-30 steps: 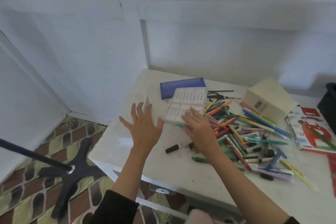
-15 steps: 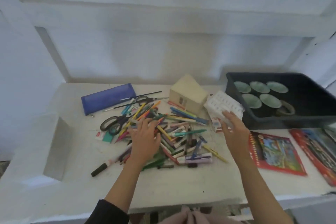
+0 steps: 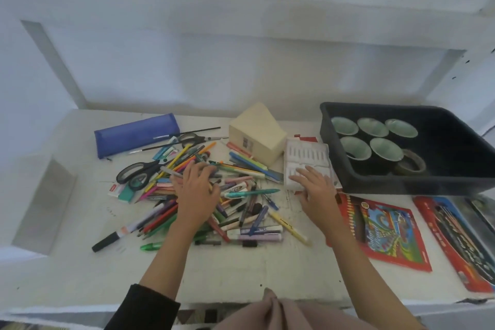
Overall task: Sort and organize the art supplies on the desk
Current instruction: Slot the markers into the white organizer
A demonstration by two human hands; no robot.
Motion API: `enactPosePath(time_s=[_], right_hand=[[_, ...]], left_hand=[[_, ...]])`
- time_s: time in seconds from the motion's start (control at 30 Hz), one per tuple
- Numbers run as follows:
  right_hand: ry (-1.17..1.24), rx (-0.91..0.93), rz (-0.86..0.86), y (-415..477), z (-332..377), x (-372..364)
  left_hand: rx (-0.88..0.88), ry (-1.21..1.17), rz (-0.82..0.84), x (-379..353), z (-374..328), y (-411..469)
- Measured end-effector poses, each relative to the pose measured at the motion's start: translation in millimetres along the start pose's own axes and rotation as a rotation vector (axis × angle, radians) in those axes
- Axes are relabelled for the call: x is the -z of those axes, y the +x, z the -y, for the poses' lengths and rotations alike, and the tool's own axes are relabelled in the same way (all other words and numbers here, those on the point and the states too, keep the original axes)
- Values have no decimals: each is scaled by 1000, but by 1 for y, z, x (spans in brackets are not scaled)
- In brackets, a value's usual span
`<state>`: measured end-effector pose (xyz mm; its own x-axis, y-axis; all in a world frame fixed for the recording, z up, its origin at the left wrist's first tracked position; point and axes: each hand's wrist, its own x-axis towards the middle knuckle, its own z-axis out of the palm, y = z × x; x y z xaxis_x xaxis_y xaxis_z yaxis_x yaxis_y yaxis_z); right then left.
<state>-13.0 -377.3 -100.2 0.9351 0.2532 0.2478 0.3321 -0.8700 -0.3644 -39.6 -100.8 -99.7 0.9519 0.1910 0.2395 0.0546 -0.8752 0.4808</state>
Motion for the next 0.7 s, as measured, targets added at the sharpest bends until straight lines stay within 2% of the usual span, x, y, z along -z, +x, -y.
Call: enactPosePath(time_s=[0.1,0.27,0.4,0.53,0.7], right_hand=[[58,132,-30,18,26,-10],[181,381,9,48,98,-44],[234,501,51,63,160,-73],[335,572,102,63,239,-99],[453,635,306,48,320,-154]], left_hand=[[20,23,-62,13,10,-2],[218,106,-165,62,53,-9],[320,204,-263,107,104,-17],[492,393,-168,150,163,-25],[649,448,-20,178,222,-30]])
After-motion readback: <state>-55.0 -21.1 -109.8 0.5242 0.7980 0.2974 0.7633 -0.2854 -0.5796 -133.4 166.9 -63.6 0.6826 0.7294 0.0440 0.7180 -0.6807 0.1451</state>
